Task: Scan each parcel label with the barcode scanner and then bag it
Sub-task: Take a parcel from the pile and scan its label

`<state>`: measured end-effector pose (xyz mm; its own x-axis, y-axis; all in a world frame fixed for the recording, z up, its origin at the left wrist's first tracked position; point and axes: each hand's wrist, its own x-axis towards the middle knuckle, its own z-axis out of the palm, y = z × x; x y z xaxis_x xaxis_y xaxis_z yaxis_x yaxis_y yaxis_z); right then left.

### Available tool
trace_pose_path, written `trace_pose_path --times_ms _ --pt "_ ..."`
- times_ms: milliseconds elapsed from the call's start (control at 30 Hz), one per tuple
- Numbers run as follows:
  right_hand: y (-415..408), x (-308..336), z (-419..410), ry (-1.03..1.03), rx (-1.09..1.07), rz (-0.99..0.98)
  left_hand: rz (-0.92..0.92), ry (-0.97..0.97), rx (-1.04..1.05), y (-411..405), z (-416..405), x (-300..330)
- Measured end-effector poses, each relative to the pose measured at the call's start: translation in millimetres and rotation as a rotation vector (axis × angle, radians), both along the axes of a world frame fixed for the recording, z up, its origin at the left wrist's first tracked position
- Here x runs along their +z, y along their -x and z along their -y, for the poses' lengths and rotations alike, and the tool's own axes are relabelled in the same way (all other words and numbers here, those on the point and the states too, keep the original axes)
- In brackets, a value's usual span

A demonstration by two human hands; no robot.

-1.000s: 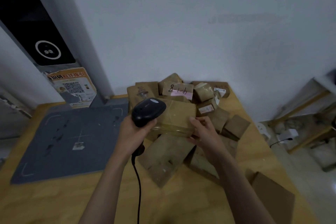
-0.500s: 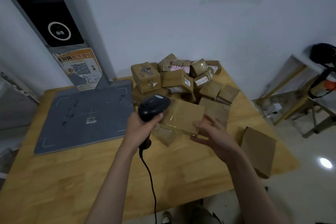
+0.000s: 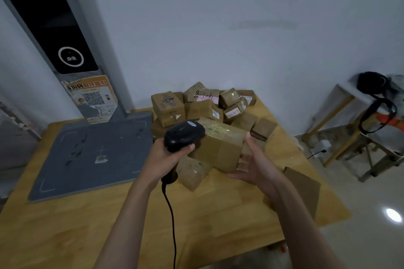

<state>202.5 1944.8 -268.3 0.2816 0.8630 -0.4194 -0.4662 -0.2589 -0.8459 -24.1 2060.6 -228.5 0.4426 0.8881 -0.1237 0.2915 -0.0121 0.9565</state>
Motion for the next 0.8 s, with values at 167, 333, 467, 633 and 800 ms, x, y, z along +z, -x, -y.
trace_pose_path --times_ms 167,333,467,633,800 --pt "-12 5 -8 -0.119 -0.074 -0.005 -0.005 -0.046 -0.007 -9 -3 8" --pt "-16 4 -16 -0.224 -0.135 0.362 -0.008 -0.118 0.036 -17 -8 13" --pt "-18 -5 -22 -0.269 -0.149 0.636 -0.114 -0.244 0.011 -21 -9 22" --pt "-25 -15 -28 -0.380 -0.090 0.719 -0.312 -0.416 -0.064 -25 -10 26" --pt "-31 -17 -28 -0.313 0.007 0.854 -0.370 -0.453 -0.161 -28 -8 34"
